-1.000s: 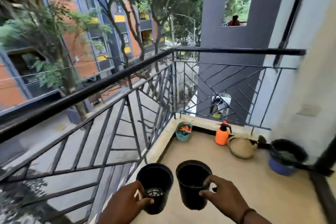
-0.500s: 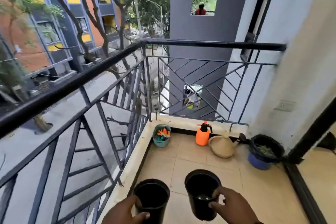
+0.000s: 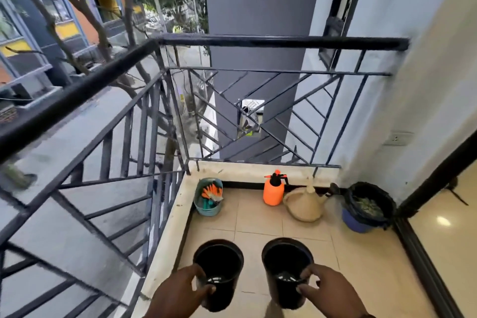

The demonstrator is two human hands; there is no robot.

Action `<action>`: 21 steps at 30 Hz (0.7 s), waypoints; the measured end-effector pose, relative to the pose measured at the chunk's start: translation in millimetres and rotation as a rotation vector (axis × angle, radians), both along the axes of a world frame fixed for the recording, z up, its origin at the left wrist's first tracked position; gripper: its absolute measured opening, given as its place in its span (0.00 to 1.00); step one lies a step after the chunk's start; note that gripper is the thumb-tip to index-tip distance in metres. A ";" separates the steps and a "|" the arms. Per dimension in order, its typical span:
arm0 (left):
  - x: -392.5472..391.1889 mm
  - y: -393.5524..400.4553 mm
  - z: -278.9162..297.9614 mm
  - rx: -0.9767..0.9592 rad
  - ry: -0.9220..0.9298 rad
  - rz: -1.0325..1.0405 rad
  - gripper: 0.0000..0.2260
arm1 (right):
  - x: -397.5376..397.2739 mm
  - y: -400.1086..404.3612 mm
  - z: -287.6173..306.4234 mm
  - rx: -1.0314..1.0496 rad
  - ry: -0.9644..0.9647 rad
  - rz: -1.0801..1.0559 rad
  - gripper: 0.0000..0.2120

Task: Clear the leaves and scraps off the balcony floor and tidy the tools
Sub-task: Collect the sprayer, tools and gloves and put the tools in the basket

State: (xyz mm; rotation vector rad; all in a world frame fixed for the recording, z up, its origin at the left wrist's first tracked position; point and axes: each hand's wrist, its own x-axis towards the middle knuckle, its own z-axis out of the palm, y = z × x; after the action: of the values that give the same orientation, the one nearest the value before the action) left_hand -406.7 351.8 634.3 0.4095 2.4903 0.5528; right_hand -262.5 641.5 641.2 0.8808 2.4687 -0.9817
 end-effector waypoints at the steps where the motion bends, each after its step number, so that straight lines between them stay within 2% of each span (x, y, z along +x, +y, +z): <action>1: -10.0 6.3 -4.9 -0.012 -0.023 0.022 0.13 | -13.5 11.9 -5.0 0.000 -0.016 0.015 0.07; 4: -48.9 25.0 -17.5 -0.049 -0.104 0.085 0.14 | -62.6 54.1 -19.9 -0.002 -0.039 0.095 0.08; 10: -115.8 66.2 -29.6 -0.078 -0.122 0.206 0.10 | -163.5 113.9 -28.5 0.103 -0.165 0.392 0.07; 13: -136.6 90.2 -37.1 -0.084 -0.129 0.262 0.11 | -210.4 130.2 -35.9 0.147 -0.217 0.501 0.07; 17: -167.7 107.1 -51.7 -0.058 -0.179 0.309 0.11 | -264.0 141.6 -52.2 0.165 -0.252 0.541 0.13; 21: -211.1 111.8 -73.0 -0.030 -0.246 0.398 0.10 | -298.9 146.7 -71.6 0.150 -0.297 0.535 0.13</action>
State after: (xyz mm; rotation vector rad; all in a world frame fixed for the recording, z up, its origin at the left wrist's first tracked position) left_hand -617.8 463.6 561.2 -0.1658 2.3419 0.6738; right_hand -561.4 788.2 569.6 0.3339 2.3456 -0.4506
